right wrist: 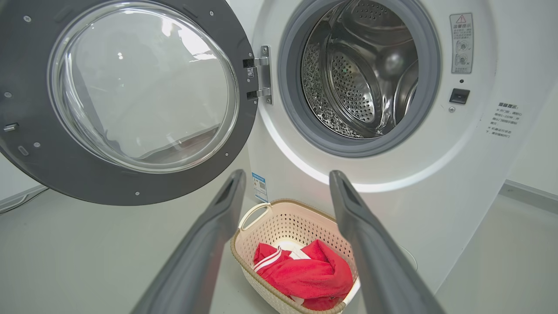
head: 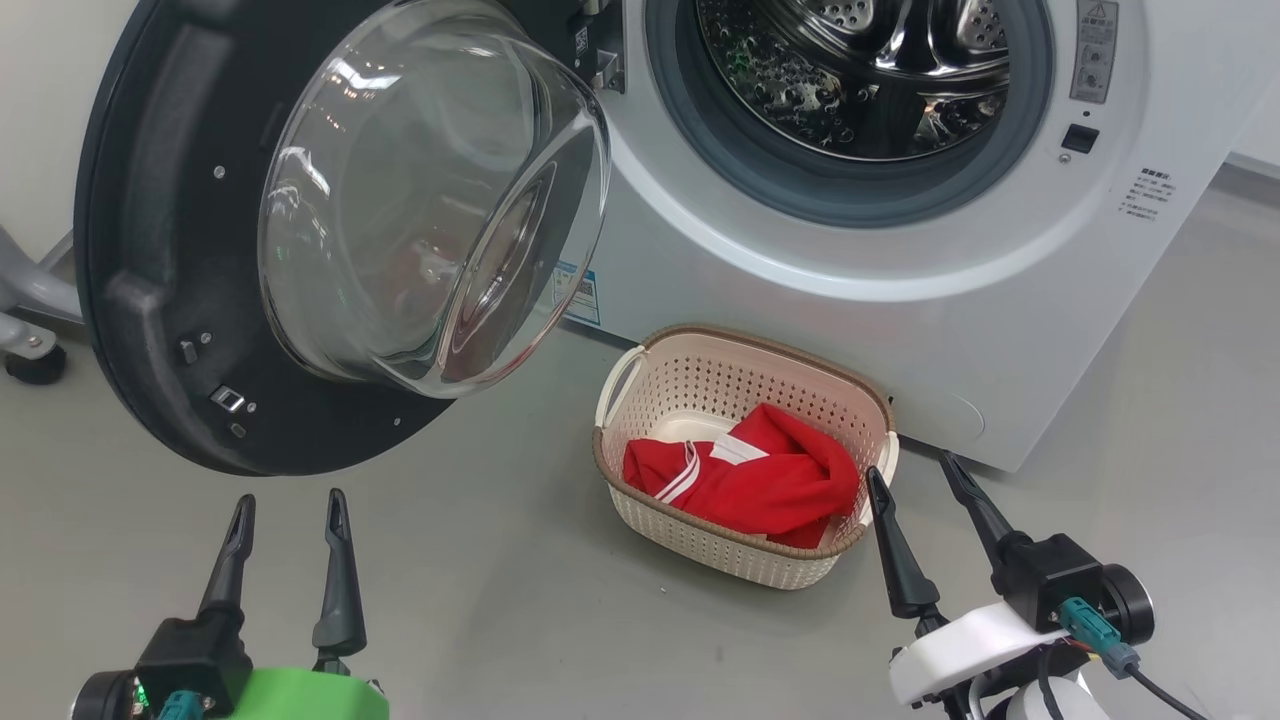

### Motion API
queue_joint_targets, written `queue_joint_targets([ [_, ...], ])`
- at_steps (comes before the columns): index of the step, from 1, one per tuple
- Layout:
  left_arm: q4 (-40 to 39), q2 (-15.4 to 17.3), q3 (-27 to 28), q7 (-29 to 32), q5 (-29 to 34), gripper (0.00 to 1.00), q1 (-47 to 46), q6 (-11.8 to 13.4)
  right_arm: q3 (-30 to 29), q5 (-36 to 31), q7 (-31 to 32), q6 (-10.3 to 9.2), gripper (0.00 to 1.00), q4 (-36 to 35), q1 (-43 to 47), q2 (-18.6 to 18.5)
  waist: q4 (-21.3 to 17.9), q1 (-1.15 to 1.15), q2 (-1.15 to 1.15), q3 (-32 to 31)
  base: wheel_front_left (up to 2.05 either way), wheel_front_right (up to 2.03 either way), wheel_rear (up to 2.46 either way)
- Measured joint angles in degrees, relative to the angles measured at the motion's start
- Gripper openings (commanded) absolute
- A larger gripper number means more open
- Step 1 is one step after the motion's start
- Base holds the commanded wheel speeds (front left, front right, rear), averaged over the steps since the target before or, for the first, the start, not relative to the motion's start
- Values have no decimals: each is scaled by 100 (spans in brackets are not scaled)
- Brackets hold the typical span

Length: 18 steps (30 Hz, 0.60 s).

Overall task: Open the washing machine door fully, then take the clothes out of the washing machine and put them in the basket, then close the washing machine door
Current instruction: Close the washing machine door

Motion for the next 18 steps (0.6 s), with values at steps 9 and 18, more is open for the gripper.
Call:
queue_joint_targets([
  [9, 15, 9, 3, 0, -7, 100, 131, 3, 26, 1, 0, 0, 100, 56, 4, 0, 30, 0, 0, -90, 0, 0, 0],
  [18, 18, 24, 3, 0, -8, 100, 144, 3, 45, 8, 0, -1, 100, 79, 4, 3, 22, 0, 0, -95, 0, 0, 0],
])
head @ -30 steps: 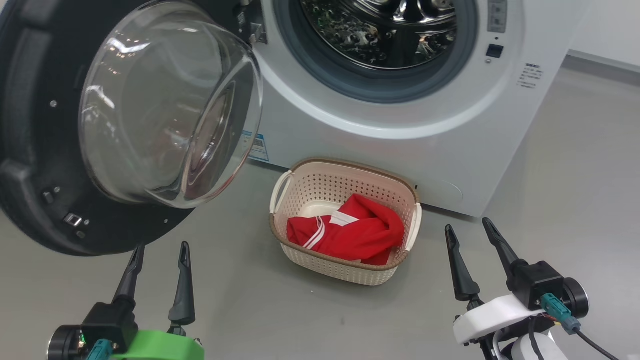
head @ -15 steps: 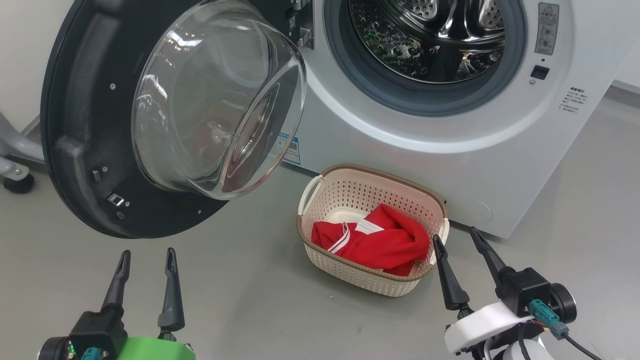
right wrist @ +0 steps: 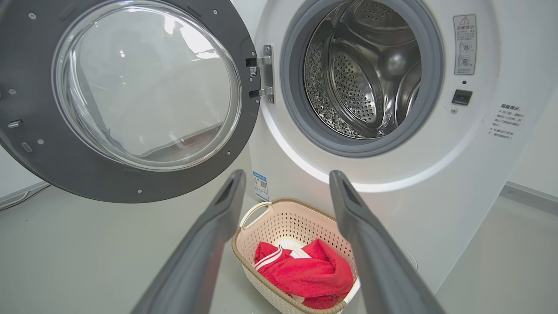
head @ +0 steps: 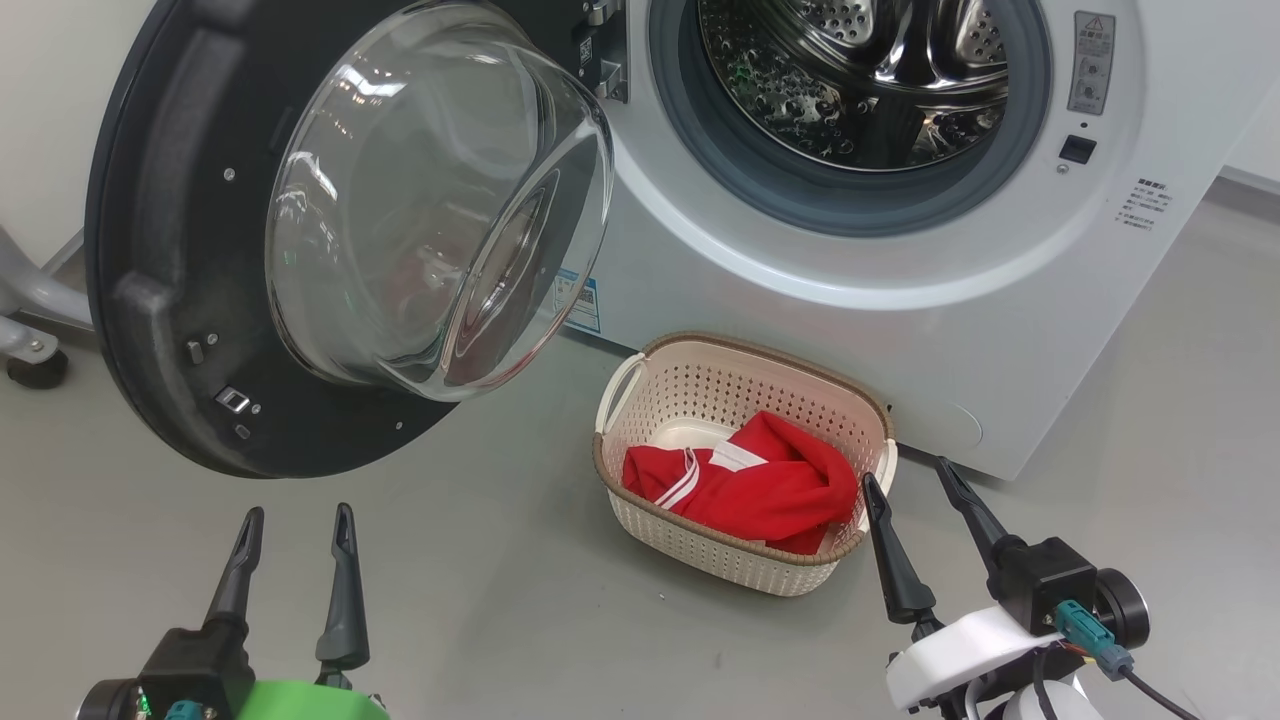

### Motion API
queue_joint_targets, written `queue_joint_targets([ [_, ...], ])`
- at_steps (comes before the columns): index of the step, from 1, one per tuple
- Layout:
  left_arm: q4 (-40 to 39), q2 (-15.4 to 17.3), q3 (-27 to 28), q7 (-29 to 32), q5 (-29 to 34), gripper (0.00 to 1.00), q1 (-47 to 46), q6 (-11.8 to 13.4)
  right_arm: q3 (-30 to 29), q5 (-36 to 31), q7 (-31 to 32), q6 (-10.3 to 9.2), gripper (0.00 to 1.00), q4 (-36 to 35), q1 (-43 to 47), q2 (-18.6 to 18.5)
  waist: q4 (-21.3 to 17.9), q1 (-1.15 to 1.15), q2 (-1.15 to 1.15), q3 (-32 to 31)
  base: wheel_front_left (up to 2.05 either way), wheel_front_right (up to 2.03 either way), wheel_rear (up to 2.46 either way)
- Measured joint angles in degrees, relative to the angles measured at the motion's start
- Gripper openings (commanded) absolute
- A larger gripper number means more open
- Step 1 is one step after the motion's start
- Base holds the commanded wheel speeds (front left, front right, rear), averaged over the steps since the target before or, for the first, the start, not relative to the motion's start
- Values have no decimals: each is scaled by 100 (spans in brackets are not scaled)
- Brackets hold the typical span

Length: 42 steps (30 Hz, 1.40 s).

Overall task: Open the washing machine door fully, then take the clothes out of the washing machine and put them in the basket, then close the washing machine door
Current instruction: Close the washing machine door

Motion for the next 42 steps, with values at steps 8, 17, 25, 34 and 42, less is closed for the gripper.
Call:
queue_joint_targets([
  [8, -18, 0, -2, 0, -116, 0, 1, -5, 8, 1, 0, -2, 100, 3, 0, 1, 7, 0, 0, 6, 0, 0, 0],
  [17, -360, -35, 293, -26, -2351, 0, -4, -419, 12, 1, 0, -9, 100, 3, -1, 3, 33, 0, 0, 25, 0, 0, 0],
  [25, -984, -44, 490, -200, -5136, 0, -96, -693, 37, -8, 0, -26, 100, -27, -8, 1, 18, 0, 0, 154, 0, 0, 0],
  [34, -1223, -89, 2039, -47, -7151, 0, -626, -890, 38, -18, 18, -29, 100, -82, -54, -33, -33, 0, 0, 337, 0, 0, 0],
  [42, -776, 860, 3080, 489, -7867, 0, -1106, -603, 34, -68, 51, -29, 100, -154, -222, -94, -146, 1, 0, 504, 0, 0, 0],
])
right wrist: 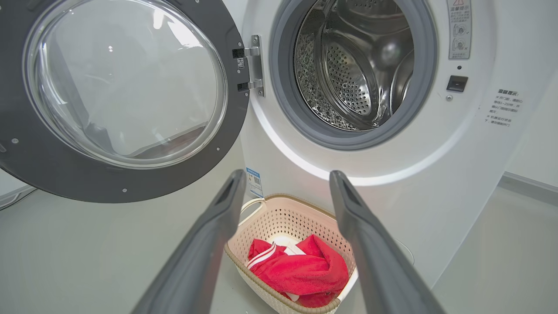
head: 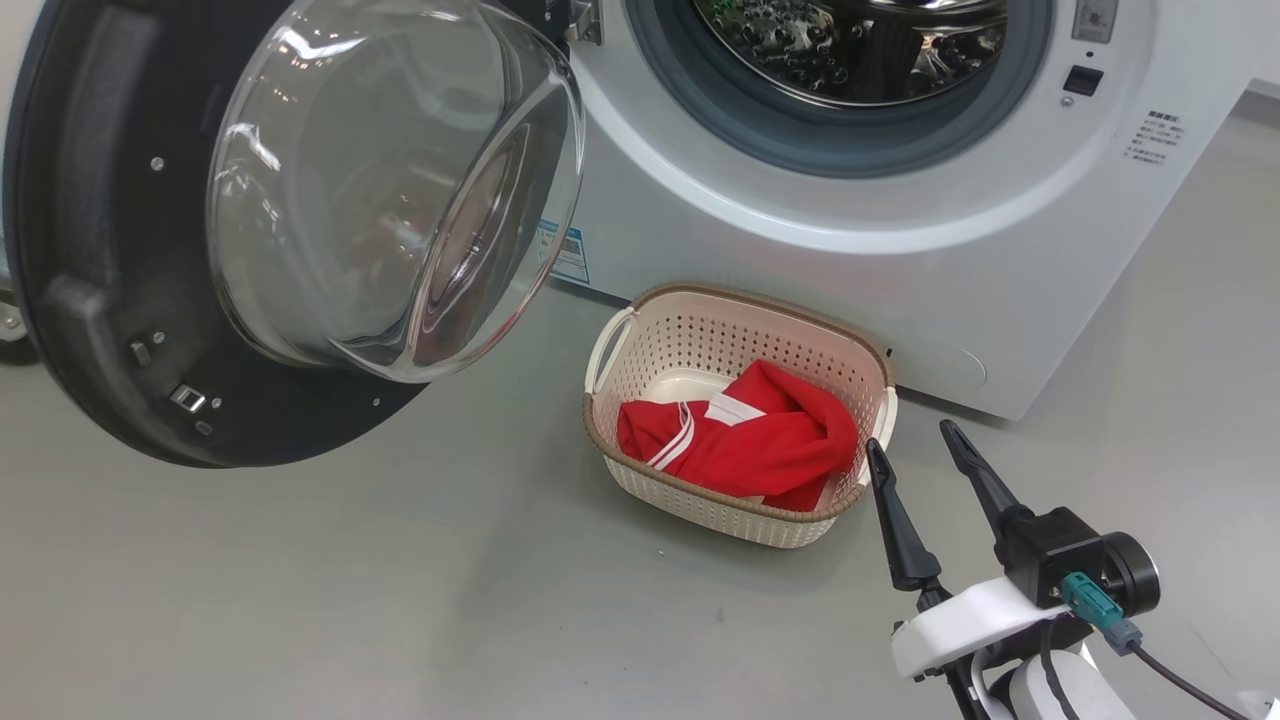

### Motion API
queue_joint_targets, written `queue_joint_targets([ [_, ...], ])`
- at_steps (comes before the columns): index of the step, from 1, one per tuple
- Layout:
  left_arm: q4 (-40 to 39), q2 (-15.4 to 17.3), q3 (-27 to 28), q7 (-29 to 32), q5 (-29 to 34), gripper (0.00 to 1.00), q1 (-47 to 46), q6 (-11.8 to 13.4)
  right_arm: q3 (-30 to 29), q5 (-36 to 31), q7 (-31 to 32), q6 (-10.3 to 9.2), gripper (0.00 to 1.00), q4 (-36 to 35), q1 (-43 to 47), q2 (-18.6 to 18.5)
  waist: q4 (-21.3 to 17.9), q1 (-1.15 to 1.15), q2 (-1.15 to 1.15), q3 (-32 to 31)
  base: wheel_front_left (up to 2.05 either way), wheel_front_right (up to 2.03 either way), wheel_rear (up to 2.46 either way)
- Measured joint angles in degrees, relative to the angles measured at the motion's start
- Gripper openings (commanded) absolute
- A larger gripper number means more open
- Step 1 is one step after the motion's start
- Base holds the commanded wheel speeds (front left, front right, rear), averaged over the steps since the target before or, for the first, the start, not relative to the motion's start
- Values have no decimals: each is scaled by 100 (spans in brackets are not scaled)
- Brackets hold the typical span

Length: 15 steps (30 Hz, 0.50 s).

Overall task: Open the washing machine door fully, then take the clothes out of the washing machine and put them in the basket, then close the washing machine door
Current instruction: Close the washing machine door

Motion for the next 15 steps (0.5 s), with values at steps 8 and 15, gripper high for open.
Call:
queue_joint_targets([
  [8, 951, 814, 391, 682, -609, 0, -486, 588, 7, -2, 8, 4, 100, -3, -34, -75, -114, 0, 0, 96, 0, 0, 0],
  [15, 1704, 1406, 313, 1374, -850, 0, -643, 777, 74, -49, 57, 32, 100, -40, -153, -77, -277, 0, 0, 185, 0, 0, 0],
])
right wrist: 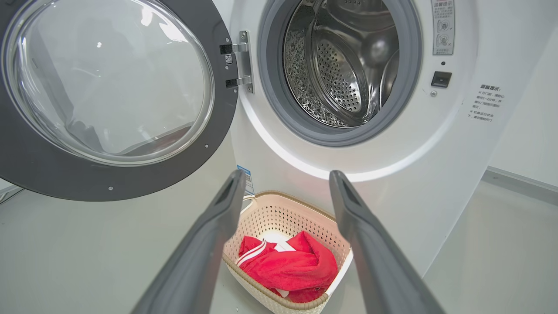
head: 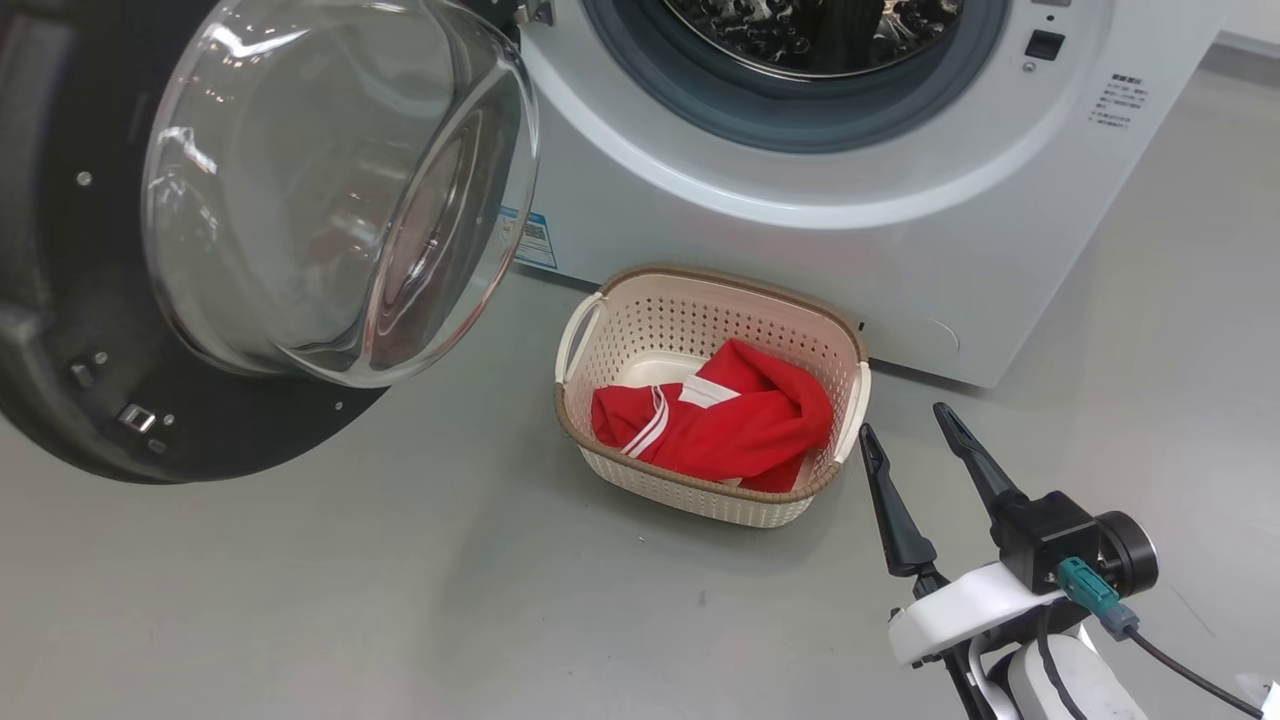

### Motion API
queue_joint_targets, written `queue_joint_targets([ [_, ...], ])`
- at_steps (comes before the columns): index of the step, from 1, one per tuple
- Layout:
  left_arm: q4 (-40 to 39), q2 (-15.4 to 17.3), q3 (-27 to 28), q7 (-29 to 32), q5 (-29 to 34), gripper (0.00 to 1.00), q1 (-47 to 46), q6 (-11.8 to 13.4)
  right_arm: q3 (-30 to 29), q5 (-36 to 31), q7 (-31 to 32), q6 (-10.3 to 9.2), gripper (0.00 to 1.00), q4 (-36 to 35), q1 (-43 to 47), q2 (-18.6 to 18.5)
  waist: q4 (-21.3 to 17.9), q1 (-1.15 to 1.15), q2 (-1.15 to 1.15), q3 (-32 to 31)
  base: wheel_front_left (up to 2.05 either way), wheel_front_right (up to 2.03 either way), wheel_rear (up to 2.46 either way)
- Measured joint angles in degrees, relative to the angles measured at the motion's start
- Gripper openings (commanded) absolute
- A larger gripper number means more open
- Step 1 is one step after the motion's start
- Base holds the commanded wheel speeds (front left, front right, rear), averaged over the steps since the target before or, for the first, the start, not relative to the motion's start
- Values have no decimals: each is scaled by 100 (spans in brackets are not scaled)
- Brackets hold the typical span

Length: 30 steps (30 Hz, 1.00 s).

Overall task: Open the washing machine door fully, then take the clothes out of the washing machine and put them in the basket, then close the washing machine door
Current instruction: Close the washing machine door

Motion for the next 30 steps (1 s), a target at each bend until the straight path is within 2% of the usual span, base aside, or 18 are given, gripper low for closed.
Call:
queue_joint_targets([
  [4, 343, 256, -143, 355, -25, 0, -27, 22, 30, -24, 21, 23, 100, -58, -24, -7, -104, 0, 0, 82, 0, 0, 0],
  [9, 657, 381, -475, 780, -77, 0, -143, 23, 55, -56, 53, 52, 100, -89, -75, -12, -221, 0, 0, 212, 0, 0, 0],
  [21, 1226, 324, -889, 1261, -223, 0, -712, 24, 37, -105, 79, 67, 100, -131, -249, -68, -477, 0, 0, 485, 0, 0, 0],
  [30, 1459, 277, -1089, 1678, -386, 0, -953, -30, -19, -105, 79, 64, 100, -133, -253, -110, -502, 0, 0, 540, 0, 0, 0],
])
